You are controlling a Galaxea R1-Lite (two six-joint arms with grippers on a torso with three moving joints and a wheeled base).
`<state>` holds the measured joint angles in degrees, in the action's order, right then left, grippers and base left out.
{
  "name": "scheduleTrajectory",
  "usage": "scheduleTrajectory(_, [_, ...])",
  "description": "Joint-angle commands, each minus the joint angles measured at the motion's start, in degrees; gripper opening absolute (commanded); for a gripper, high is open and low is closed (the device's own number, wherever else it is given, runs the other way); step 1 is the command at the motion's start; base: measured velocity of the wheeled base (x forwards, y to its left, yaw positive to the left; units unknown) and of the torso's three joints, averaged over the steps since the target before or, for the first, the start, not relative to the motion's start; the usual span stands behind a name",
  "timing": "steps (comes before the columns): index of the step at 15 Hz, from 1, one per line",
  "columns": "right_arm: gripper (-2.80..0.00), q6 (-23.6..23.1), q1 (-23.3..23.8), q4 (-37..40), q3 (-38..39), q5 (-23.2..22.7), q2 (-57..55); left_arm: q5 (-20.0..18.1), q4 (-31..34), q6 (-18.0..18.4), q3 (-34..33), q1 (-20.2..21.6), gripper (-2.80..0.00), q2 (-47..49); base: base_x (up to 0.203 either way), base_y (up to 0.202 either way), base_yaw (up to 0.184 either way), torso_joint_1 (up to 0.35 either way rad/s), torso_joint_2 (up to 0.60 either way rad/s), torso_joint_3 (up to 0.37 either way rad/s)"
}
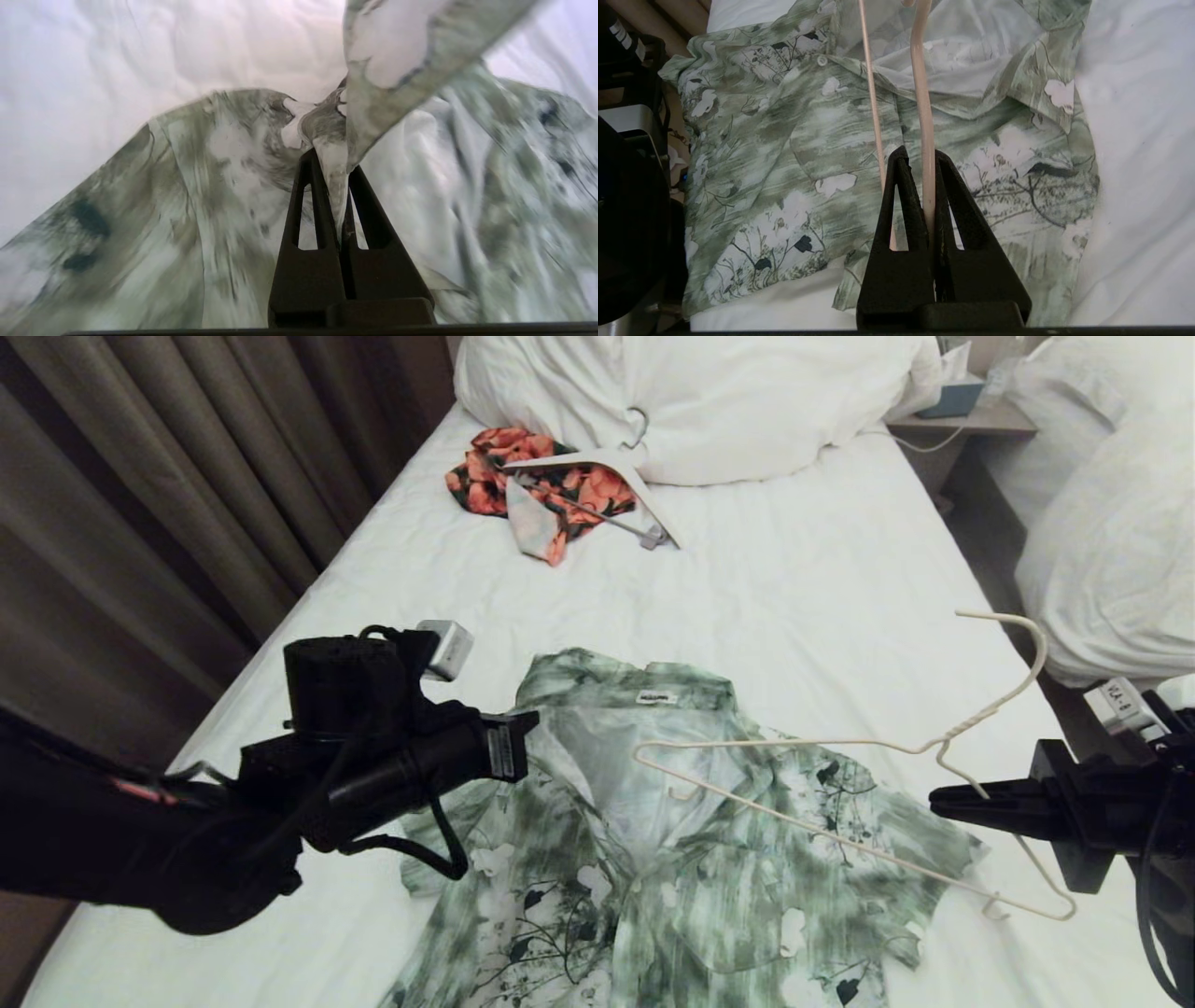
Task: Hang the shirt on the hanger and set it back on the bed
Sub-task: Lift the shirt and hanger, then hook one side of the shirt onto the hanger
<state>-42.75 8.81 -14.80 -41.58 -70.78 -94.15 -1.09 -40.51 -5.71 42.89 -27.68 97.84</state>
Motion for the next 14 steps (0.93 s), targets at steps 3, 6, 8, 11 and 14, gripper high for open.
scheduleTrajectory(3, [-2.80,0.1,-0.2,-0.1,0.2,-0.4,-1.3,6.2,9.2,1.0,4.0,-6.8,-2.80,-9.1,0.000,0.000,0.000,0.000,0.00,0.000])
scheduleTrajectory(6, [-2.80,0.2,-2.4,-0.2,0.1,-0.3,-1.1,11.7,13.0,1.3,7.7,-14.2,-2.80,-9.5,0.000,0.000,0.000,0.000,0.00,0.000])
scheduleTrajectory(8, [-2.80,0.2,-3.5,-0.3,0.1,-0.3,-1.2,14.6,14.3,1.3,10.0,-19.1,-2.80,-9.2,0.000,0.000,0.000,0.000,0.00,0.000])
scheduleTrajectory(11, [-2.80,0.2,-4.7,-0.4,-0.6,-0.2,-1.9,16.9,17.5,1.3,15.8,-24.2,-2.80,-6.9,0.000,0.000,0.000,0.000,0.00,0.000])
scheduleTrajectory(14, [-2.80,0.2,-5.1,-0.4,-1.7,-0.3,-2.3,19.2,20.0,1.2,17.5,-29.3,-2.80,-6.6,0.000,0.000,0.000,0.000,0.00,0.000])
